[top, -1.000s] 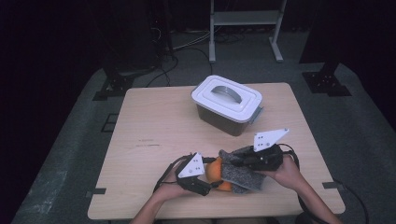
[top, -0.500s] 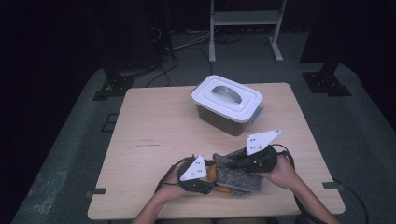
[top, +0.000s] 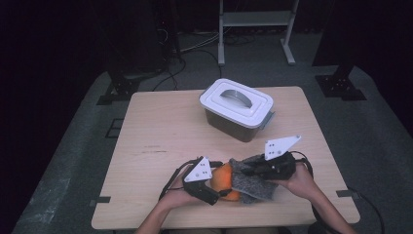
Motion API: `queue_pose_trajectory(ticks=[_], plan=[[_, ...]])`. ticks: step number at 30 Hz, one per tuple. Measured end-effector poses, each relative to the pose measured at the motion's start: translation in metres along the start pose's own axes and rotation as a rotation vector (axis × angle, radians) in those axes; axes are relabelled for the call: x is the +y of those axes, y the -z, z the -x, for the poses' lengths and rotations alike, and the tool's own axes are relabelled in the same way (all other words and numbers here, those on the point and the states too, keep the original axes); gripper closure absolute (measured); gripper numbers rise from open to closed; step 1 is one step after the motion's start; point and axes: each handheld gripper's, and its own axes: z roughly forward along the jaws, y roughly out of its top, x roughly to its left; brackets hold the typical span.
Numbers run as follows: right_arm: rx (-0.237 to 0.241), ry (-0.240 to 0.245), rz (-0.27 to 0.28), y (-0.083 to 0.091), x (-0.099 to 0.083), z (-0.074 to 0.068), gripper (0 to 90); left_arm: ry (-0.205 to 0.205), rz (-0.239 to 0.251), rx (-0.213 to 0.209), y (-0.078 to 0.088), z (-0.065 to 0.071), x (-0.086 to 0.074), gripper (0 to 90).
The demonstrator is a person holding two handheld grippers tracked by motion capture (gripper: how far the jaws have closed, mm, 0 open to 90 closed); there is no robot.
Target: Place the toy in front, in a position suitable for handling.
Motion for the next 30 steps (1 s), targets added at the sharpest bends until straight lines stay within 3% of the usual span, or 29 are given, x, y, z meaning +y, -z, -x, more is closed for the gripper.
queue_pose_trajectory(ticks=[1,3,6,18,21,25,30], plan=[[0.005,0.010,0.001,-0.003,0.002,-0.002,79.4,-0.009,0.002,0.004,0.000,0.001,0.000,13.6],[0.003,0.034,-0.006,-0.007,0.006,-0.005,79.4,-0.068,0.005,0.026,0.004,0.005,-0.002,26.0],[0.006,0.013,0.023,-0.005,0.003,-0.002,79.5,-0.067,0.002,0.035,0.008,0.003,-0.005,35.0],[-0.051,-0.153,0.086,0.017,-0.048,0.023,79.5,-0.012,0.027,0.014,0.013,-0.007,-0.015,35.9],[-0.063,-0.156,0.075,0.021,-0.048,0.024,79.5,-0.011,0.028,0.012,0.013,-0.008,-0.015,36.1],[-0.043,-0.130,0.108,0.020,-0.039,0.021,79.4,-0.015,0.027,0.012,0.013,-0.008,-0.015,36.1],[-0.033,-0.134,0.082,0.014,-0.041,0.022,79.5,-0.010,0.027,0.014,0.015,-0.008,-0.016,36.0]])
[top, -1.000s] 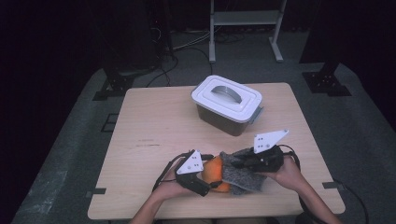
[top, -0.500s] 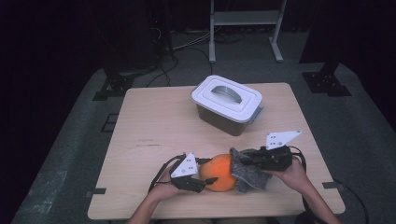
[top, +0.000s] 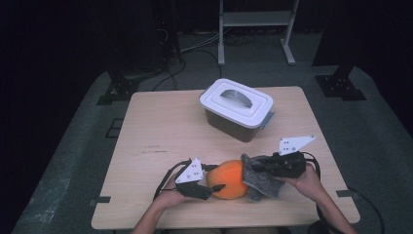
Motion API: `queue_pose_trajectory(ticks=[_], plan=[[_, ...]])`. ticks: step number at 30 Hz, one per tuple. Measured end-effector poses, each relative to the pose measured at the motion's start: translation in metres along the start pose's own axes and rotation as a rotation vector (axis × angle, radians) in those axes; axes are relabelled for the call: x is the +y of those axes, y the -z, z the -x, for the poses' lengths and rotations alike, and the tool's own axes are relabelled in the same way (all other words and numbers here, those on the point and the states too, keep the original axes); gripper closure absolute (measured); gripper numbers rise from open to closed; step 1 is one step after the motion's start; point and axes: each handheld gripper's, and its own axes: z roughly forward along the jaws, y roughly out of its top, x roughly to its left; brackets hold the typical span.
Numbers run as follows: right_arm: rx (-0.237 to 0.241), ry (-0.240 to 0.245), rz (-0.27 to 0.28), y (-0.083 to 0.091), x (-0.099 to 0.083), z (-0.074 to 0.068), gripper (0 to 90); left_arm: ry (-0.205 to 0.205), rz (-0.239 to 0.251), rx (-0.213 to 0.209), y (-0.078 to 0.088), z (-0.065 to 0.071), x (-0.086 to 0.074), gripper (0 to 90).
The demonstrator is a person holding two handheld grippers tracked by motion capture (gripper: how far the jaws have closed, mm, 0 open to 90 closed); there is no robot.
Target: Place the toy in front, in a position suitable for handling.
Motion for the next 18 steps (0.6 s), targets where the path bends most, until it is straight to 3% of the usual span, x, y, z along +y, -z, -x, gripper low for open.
queue_pose_trajectory(ticks=[3,7,11,14,18], plan=[[0.006,-0.032,0.027,0.004,-0.004,0.003,79.5,0.000,0.005,-0.005,-0.002,0.000,0.001,35.3],[0.039,-0.010,0.067,-0.001,0.007,-0.002,79.4,-0.005,0.012,-0.005,-0.005,0.003,0.005,35.0],[0.050,0.023,0.045,-0.010,0.013,-0.006,79.5,-0.017,-0.009,0.005,-0.001,0.001,0.006,35.4],[0.024,0.007,0.024,-0.006,0.004,0.000,79.5,-0.012,-0.006,0.012,0.002,0.000,0.005,36.1],[0.003,-0.024,0.040,0.002,-0.003,0.002,79.4,-0.013,0.008,0.012,-0.003,0.002,0.009,36.6]])
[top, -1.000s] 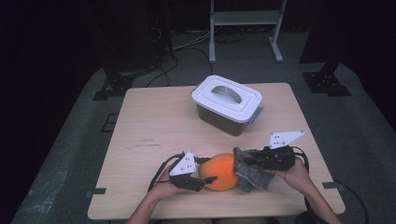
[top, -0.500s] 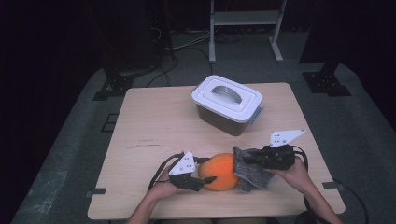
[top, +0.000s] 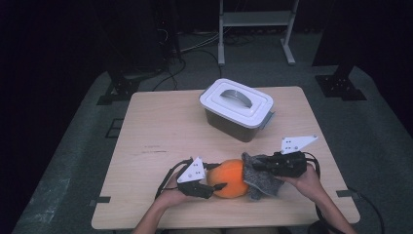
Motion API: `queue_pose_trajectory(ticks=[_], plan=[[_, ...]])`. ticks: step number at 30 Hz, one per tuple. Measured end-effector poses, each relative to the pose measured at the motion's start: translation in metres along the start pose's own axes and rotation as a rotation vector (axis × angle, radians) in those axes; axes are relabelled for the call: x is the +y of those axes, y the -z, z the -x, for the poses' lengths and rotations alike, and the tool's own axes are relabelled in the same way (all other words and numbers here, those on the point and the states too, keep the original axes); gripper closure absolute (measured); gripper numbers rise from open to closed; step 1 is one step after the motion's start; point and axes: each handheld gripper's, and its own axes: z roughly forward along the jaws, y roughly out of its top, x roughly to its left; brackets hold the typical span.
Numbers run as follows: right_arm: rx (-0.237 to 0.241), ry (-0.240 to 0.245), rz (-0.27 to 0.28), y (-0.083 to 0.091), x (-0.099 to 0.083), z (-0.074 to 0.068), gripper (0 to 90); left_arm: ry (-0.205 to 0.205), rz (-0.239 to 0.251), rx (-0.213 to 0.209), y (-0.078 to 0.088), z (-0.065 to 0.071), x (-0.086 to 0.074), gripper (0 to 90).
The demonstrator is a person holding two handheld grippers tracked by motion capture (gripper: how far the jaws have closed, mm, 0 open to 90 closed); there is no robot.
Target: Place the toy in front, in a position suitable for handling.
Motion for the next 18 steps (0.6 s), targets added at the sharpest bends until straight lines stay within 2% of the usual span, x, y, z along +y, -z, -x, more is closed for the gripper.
queue_pose_trajectory(ticks=[4,7,9,13,18], plan=[[0.037,0.024,0.038,-0.005,0.011,-0.008,79.4,-0.020,-0.001,0.005,-0.005,0.004,0.005,36.7],[0.045,0.060,0.024,-0.014,0.016,-0.014,79.4,-0.009,-0.002,0.003,-0.002,0.001,0.002,36.8],[0.045,0.039,0.029,-0.013,0.013,-0.009,79.4,0.000,0.001,0.004,0.000,-0.001,0.001,37.0],[0.011,-0.032,0.016,-0.008,-0.005,0.005,79.4,-0.005,-0.005,0.008,0.002,-0.003,0.003,37.1],[-0.023,-0.040,-0.007,-0.001,-0.009,0.007,79.4,-0.004,-0.004,0.011,0.002,-0.002,0.004,37.2]])
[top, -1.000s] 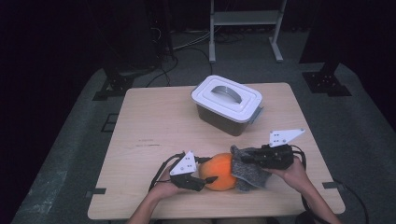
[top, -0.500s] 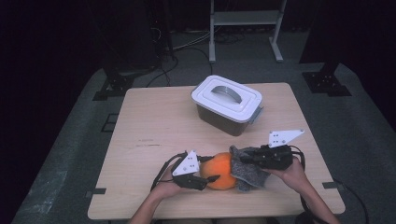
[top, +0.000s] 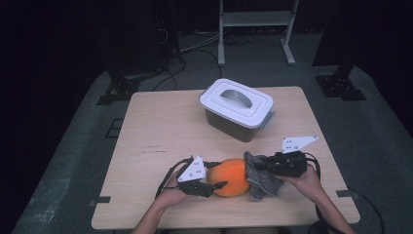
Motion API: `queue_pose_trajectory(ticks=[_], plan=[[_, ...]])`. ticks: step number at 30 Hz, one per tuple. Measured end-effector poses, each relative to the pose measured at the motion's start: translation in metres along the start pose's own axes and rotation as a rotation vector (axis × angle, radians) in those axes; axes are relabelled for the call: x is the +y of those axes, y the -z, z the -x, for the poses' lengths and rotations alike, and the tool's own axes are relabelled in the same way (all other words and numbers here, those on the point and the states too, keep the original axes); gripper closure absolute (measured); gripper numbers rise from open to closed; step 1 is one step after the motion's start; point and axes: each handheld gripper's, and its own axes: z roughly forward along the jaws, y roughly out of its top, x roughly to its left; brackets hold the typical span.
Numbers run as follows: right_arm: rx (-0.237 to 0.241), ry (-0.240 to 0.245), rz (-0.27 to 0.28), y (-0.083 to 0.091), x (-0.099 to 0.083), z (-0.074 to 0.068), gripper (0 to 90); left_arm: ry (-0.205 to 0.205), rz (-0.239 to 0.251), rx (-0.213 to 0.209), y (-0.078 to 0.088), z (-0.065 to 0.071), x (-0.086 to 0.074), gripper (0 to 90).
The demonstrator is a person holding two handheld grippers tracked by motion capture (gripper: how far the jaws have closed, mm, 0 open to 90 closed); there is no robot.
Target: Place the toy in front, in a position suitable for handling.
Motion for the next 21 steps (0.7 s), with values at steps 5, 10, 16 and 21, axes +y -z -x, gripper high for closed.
queue_pose_trajectory(ticks=[5,10,16,21], plan=[[0.042,0.049,0.065,-0.001,0.016,-0.011,79.4,0.008,0.008,-0.007,-0.006,0.001,0.004,37.0],[0.078,0.069,0.044,-0.015,0.020,-0.016,79.3,0.002,-0.005,0.006,-0.003,0.001,0.003,37.2],[0.052,0.044,0.026,-0.006,0.018,-0.011,79.2,0.010,0.008,0.004,-0.003,0.002,0.008,37.4],[0.091,0.100,0.058,-0.011,0.036,-0.025,79.0,0.016,0.022,0.002,-0.006,0.003,0.010,37.2]])
